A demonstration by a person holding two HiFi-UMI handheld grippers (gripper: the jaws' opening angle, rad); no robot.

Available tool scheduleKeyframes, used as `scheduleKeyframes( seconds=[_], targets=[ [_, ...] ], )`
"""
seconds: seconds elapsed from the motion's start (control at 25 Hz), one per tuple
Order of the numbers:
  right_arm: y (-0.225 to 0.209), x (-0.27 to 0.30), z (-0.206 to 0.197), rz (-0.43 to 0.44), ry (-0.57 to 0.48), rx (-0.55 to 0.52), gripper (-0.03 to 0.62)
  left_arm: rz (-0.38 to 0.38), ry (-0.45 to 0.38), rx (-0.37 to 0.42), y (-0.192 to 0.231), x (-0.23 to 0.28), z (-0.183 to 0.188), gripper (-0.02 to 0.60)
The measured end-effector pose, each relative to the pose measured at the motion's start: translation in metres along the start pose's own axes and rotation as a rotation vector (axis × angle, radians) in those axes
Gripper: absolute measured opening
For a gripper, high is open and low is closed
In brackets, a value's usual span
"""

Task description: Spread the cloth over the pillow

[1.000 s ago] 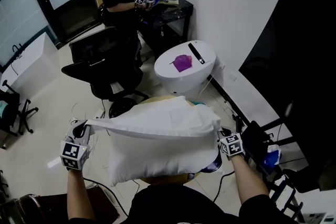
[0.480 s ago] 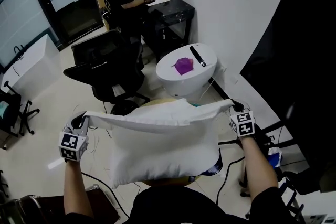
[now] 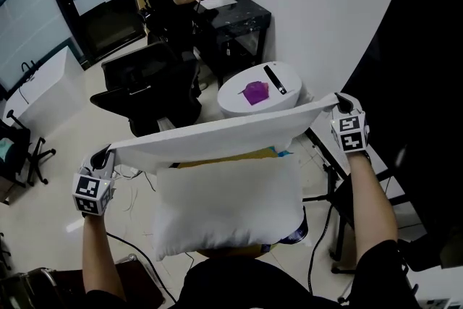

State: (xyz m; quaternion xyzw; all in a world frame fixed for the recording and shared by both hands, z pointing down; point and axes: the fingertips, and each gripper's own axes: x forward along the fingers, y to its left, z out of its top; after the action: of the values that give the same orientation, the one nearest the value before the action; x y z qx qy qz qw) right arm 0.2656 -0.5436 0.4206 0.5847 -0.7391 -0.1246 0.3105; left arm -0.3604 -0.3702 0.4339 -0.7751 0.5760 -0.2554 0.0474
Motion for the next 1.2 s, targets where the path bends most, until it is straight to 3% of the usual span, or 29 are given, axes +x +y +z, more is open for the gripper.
scheduleKeyframes(
  seconds=[0.16,0.36,0.6,0.76,1.04,1.2],
  targets=[
    [-0.022,-0.002,0.025,-0.067,-0.024,-0.101,0.011,-0.008,-0.014,0.006,-0.004,-0.001,0.003,0.000],
    [-0.016,-0.017,0.016,-0.059,-0.007,-0.108,0.011,-0.011,-0.009,0.014,-0.006,-0.004,0.001,0.000],
    [0.038,-0.054,-0.045,0.017,0.038,-0.043,0.011,-0.003,0.016,0.013,-0.007,-0.017,-0.016,0.000],
    [0.069,-0.087,-0.075,0.061,0.047,0.038,0.011,0.008,0.032,-0.034,-0.016,-0.035,-0.037,0.000],
    [0.097,-0.132,-0.102,0.085,0.055,0.135,0.011,-0.004,0.123,-0.125,-0.051,-0.062,-0.098,0.000],
    [0.095,-0.138,-0.103,0.078,0.045,0.135,0.011,0.001,0.127,-0.127,-0.058,-0.071,-0.101,0.000]
  ],
)
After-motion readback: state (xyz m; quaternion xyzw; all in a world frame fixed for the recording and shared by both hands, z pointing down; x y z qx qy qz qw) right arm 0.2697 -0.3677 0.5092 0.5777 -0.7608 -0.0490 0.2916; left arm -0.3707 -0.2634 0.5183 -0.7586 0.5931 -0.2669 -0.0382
